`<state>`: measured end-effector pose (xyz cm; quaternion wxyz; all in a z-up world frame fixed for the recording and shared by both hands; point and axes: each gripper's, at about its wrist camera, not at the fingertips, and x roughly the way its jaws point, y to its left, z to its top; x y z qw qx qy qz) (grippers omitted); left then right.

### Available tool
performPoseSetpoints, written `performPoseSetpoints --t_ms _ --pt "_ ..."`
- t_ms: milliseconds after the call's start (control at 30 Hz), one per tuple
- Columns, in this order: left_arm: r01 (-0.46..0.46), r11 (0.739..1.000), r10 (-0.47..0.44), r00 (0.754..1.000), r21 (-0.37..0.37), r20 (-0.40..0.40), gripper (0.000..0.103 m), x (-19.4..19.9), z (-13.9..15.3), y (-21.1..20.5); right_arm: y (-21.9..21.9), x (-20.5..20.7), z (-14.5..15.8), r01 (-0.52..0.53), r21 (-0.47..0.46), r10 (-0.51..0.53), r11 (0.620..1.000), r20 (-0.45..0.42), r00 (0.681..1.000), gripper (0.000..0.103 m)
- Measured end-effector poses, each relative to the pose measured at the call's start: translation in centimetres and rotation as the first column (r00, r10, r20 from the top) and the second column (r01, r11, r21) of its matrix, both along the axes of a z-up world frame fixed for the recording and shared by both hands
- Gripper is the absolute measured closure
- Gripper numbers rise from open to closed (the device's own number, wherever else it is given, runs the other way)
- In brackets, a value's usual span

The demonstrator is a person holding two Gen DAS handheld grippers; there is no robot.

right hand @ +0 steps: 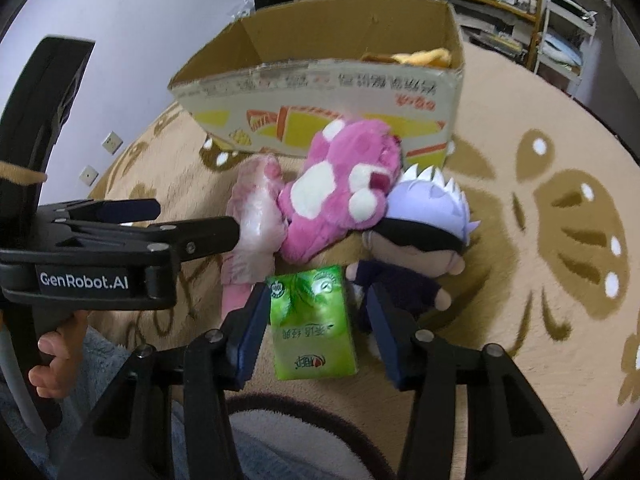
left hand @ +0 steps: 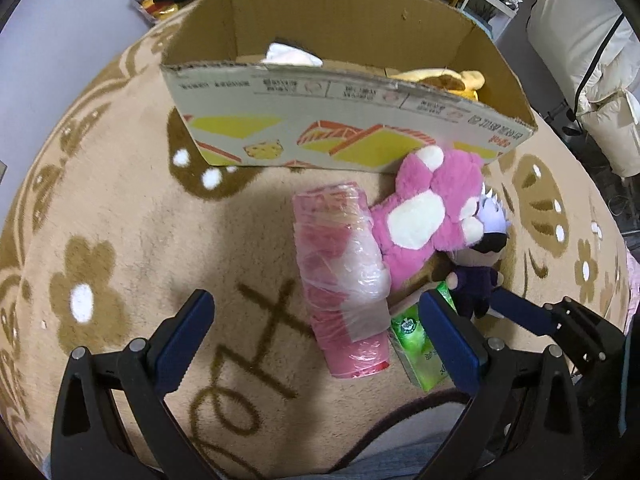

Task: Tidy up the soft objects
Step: 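Grasp pink wrapped packet with left tool while right tool grasps green tissue pack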

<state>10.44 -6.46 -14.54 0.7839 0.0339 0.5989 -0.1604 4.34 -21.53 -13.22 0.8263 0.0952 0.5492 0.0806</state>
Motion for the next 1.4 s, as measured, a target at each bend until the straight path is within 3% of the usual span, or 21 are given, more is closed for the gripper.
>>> performPoseSetpoints --t_ms 433,900,1133,1400 --pt "0.036 0.999 -0.034 0.996 0.022 -0.08 0.002 0.4 -2.2 -1.9 1.9 1.1 -3.0 -0.061 0.001 0.061 0.998 -0.096 0.994 0.049" --pt "0.023 0.996 -0.012 0.992 0.087 -0.129 0.003 1.0 -4.7 -3.0 2.8 1.3 -4.5 -0.089 0.008 0.089 0.996 -0.147 0.985 0.04" --pt "-0.018 0.999 0.024 0.98 0.031 -0.197 0.022 1.6 -5.3 -1.6 3.2 1.5 -5.7 -0.097 -0.024 0.09 0.995 -0.192 0.977 0.044" --pt "0.013 0.997 -0.003 0.99 0.07 -0.139 0.026 1.2 -5.7 -3.5 3.1 1.3 -5.6 -0.083 -0.042 0.074 0.996 -0.186 0.98 0.045"
